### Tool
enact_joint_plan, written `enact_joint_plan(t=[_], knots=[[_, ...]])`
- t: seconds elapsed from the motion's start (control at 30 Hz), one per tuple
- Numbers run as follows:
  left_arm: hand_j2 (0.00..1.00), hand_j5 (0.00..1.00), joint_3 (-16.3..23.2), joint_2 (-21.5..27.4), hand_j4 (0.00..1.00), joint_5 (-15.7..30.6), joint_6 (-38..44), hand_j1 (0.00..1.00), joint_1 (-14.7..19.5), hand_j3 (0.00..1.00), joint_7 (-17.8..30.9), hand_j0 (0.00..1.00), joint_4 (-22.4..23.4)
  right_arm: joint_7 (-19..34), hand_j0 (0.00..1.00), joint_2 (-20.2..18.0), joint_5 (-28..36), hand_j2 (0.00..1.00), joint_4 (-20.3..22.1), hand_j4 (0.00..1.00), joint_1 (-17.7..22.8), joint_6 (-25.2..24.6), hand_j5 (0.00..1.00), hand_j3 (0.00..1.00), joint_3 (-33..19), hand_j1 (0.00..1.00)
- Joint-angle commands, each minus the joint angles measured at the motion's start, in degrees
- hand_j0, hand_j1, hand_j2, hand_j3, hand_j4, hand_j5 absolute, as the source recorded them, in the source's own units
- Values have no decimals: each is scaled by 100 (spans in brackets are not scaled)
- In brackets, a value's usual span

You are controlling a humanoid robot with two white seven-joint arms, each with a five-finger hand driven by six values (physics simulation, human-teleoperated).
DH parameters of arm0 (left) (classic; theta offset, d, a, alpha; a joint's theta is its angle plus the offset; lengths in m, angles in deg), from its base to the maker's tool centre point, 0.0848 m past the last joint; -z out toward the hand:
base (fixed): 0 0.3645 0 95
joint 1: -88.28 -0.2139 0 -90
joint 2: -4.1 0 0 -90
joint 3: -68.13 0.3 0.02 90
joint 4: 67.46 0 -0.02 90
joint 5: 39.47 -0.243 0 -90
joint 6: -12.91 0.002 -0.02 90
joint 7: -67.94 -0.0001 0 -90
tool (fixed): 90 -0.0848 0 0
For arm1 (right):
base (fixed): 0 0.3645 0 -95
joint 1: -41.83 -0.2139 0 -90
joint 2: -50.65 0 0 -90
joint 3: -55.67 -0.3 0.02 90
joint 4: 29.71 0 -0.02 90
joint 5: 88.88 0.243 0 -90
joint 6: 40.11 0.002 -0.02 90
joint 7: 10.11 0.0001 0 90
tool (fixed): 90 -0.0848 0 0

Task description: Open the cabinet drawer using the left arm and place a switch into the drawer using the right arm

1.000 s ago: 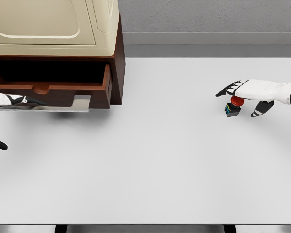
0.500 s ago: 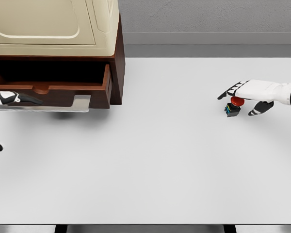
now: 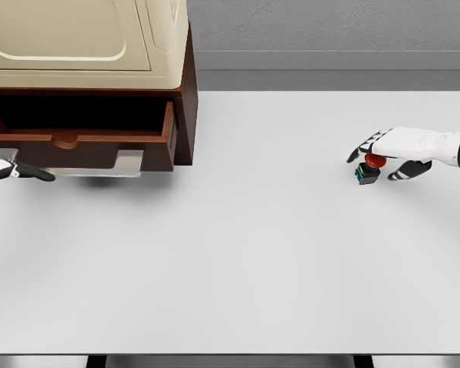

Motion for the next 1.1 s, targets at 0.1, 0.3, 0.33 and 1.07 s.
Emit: enact_joint_plan(t=[0.1,0.3,0.33,1.07], knots=[[100,100,125,-158,100,-226,13,100,-69,100,-1,100,0,-2,71,-6,33,71,1,71,0,-15,71,71,0,71],[100,100,143,-334,100,-411,13,100,-201,100,-1,100,0,-2,67,-15,33,67,9,67,0,-15,67,67,-9,67],[100,100,143,-386,100,-411,13,100,-210,100,-1,100,0,-2,65,-15,33,65,1,65,0,-15,65,65,-9,65],[100,100,371,-2004,100,-1263,13,100,-526,100,-1,100,0,-2,9,90,297,9,18,9,0,-15,9,9,-44,9]])
